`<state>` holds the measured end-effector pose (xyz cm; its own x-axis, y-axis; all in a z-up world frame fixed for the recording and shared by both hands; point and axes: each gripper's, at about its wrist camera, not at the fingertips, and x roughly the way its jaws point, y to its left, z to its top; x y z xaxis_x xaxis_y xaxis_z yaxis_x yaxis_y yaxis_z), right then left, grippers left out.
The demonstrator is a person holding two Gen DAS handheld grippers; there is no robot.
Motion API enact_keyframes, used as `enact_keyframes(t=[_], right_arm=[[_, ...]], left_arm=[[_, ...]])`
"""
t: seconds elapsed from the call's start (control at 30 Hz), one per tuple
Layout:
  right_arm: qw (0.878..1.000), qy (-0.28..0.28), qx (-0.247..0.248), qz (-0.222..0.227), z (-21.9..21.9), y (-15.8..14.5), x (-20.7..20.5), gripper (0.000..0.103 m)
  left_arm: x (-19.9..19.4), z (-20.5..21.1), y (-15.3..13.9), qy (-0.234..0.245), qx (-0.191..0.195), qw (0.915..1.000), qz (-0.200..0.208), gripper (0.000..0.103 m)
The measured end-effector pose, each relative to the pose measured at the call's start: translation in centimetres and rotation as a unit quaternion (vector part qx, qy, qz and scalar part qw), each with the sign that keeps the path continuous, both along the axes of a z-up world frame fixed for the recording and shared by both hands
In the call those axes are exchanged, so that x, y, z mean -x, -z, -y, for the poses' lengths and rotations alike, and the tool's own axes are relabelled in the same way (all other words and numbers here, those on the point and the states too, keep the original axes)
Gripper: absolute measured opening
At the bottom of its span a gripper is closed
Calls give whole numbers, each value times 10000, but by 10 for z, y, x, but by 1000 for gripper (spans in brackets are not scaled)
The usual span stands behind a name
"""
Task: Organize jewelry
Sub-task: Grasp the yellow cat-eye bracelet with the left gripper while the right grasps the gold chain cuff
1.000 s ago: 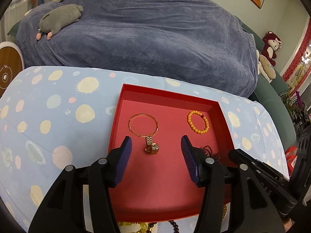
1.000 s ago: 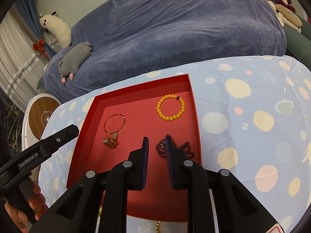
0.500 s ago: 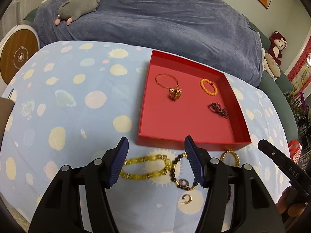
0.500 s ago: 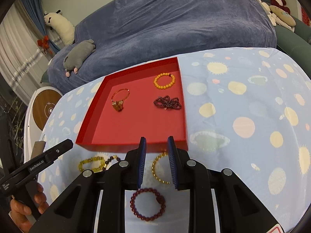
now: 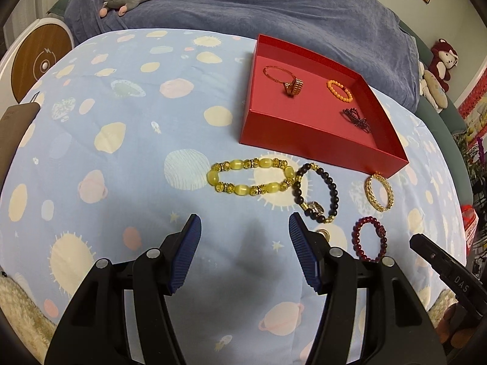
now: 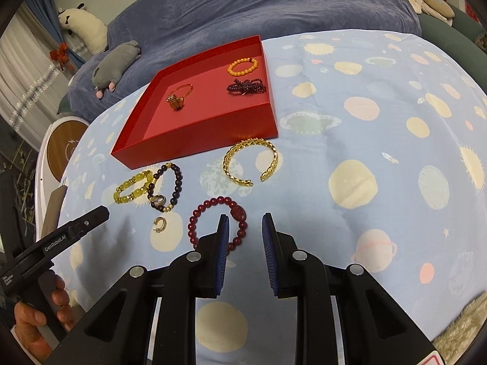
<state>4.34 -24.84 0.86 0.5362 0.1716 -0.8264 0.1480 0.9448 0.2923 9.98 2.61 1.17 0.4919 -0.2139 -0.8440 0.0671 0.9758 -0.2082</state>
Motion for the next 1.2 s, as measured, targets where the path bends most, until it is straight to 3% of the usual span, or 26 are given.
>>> enact_keyframes(t=[0.3, 0.97, 1.07, 1.2], right_arm=[[10000, -17, 88, -15, 0, 3, -11, 23], [9985, 140, 508, -143, 13, 29, -91, 23], [9984, 130, 540, -144, 11, 34, -94, 23], [9980, 55, 619, -135, 9, 35, -94, 19]], left_arm=[[-7, -1, 6, -106, 2, 9999, -25, 57], [-60, -4, 30, -44, -332, 9994, 76, 56], [-62, 3, 31, 66, -473, 9987, 160, 53], [-61, 7, 31, 202, -547, 9980, 229, 41]])
